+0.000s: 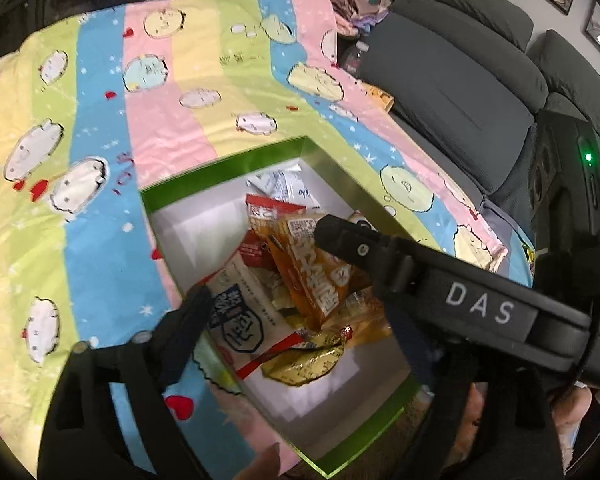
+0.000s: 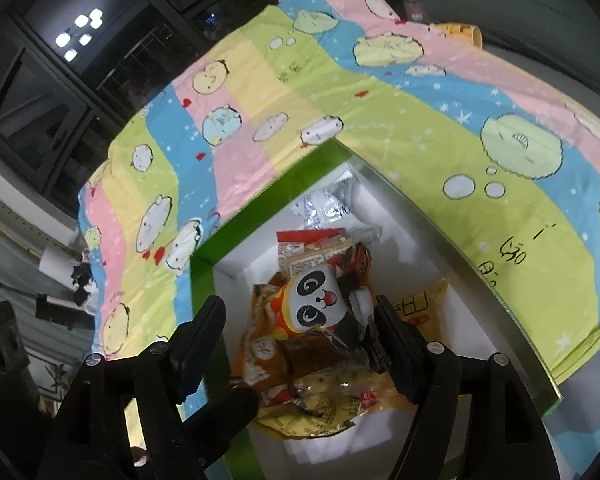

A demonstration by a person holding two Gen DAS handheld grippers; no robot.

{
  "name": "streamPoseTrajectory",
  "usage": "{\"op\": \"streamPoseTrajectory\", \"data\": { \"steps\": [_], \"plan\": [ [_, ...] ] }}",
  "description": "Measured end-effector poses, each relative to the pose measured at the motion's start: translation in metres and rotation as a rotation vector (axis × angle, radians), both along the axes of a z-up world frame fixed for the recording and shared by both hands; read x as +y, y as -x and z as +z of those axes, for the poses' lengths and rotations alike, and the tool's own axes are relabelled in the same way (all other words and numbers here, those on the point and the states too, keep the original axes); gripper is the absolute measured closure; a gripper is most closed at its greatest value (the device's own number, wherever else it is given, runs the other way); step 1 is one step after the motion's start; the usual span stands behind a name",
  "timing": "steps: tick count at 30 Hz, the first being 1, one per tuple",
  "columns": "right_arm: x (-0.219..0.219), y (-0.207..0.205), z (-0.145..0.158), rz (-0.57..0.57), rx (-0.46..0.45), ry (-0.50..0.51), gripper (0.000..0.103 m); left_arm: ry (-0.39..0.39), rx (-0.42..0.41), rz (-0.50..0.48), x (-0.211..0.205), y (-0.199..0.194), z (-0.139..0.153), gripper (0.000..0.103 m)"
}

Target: Organize snacks

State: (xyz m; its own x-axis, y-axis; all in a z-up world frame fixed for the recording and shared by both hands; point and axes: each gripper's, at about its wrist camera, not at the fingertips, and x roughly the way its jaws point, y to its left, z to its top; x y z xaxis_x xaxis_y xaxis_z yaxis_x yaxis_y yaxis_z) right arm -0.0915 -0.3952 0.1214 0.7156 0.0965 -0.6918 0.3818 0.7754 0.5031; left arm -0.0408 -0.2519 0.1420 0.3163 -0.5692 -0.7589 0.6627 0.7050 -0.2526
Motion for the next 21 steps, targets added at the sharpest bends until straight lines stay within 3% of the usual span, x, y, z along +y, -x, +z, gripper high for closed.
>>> {"op": "streamPoseTrajectory", "data": {
  "steps": [3, 13, 21],
  "plan": [
    [0.006, 0.006, 0.013, -0.016, -0.009, 0.045, 0.023, -0.005, -0.054, 0.025, 0.010, 0.004, 0.013, 0.001],
    [0.025, 0.028, 0.058, -0.045, -0.096, 0.148, 0.011, 0.017, -0.119, 0.092, 0.038, 0.016, 0.039, 0.001],
    [0.034, 0.037, 0.062, -0.074, -0.081, 0.188, 0.010, 0.007, -0.107, 0.120, 0.049, 0.017, 0.035, 0.001]
  ]
}}
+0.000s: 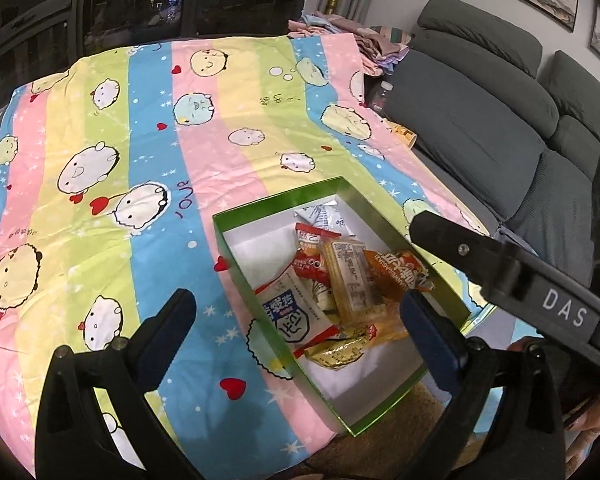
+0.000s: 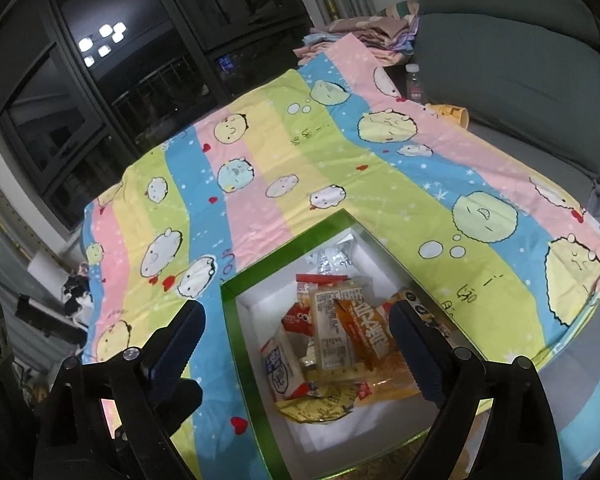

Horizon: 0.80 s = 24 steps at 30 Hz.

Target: Organize snacks

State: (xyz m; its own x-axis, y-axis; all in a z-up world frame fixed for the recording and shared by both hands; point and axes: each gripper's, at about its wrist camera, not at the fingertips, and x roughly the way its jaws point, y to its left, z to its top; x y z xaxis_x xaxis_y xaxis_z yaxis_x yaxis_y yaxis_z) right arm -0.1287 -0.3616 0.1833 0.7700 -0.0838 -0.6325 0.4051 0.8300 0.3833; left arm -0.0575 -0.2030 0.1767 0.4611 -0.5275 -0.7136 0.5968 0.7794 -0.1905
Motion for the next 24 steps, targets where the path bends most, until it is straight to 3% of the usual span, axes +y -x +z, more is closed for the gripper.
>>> {"op": "streamPoseTrajectory", "data": {
  "steps": [24],
  "plan": [
    [0.008, 0.005, -0.018, -0.019, 0.068, -0.002, 0.010, -0.026, 0.069, 0.012, 0.002, 0.001, -0.019, 0.001]
  ]
}}
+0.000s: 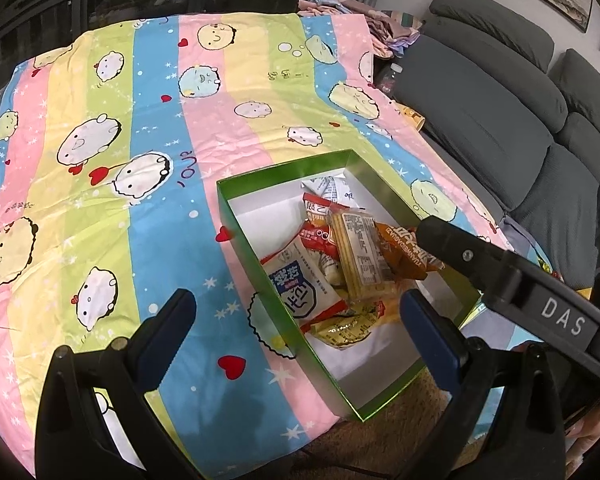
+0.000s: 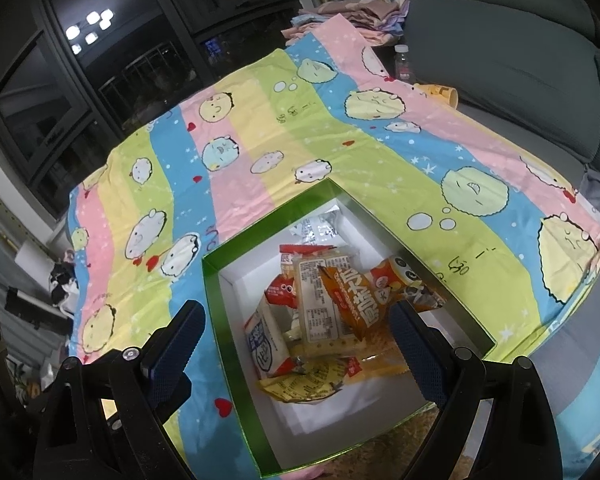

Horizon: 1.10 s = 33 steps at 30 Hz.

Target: Organize snacks

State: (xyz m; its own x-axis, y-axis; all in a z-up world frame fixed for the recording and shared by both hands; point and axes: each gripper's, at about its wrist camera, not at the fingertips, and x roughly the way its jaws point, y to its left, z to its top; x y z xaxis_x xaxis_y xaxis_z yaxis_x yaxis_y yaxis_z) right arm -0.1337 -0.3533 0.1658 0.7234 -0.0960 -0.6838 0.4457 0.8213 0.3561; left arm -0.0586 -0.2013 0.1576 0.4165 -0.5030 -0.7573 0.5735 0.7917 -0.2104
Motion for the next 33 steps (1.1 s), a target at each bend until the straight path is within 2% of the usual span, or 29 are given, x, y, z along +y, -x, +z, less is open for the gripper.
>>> {"op": "streamPoseTrajectory", "data": {
  "steps": [33],
  "plan": [
    [-0.0012, 0.0016, -0.0056, -0.010, 0.015, 0.009, 0.010, -0.012, 0.015, -0.008, -0.0038, 0.0017, -0.0057, 0.001]
  ]
}}
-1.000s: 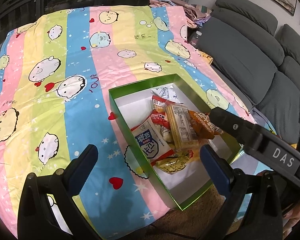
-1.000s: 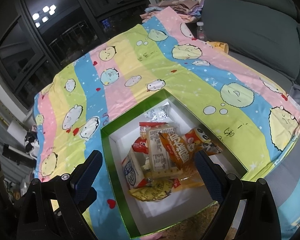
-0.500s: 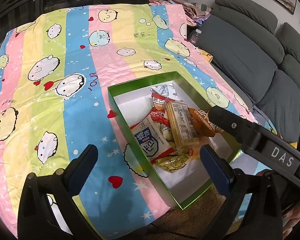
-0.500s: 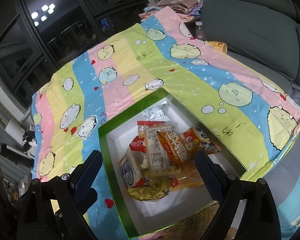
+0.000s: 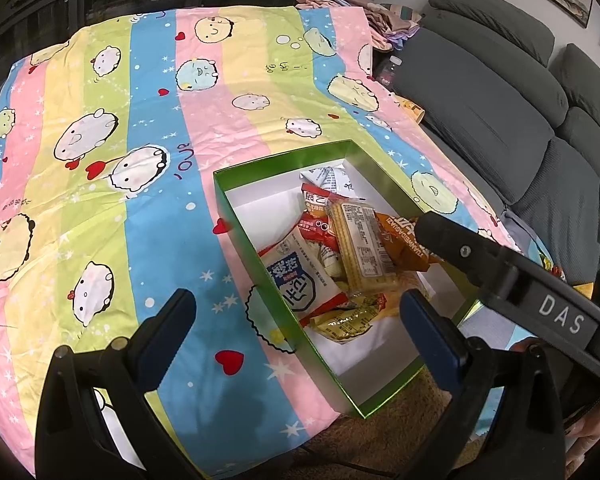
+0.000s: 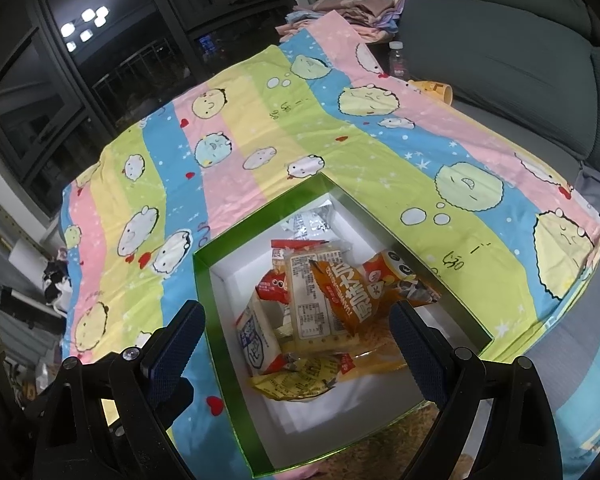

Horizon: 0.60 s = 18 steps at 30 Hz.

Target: Organize snacks

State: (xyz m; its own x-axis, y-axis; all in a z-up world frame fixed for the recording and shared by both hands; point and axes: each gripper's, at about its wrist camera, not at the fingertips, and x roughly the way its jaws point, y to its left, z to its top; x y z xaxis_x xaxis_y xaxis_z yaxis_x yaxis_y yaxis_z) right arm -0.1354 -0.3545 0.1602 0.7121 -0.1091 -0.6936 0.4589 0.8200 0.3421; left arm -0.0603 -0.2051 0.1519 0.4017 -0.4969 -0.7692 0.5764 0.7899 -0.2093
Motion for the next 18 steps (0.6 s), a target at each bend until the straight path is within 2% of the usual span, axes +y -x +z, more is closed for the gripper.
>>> {"op": "streamPoseTrajectory", "data": {
  "steps": [18],
  "plan": [
    [0.0025, -0.0016, 0.0014, 0.003, 0.010, 0.008, 0.010, -0.004, 0.004, 0.006, 0.0028, -0.0010, -0.0009, 0.001]
  ]
}}
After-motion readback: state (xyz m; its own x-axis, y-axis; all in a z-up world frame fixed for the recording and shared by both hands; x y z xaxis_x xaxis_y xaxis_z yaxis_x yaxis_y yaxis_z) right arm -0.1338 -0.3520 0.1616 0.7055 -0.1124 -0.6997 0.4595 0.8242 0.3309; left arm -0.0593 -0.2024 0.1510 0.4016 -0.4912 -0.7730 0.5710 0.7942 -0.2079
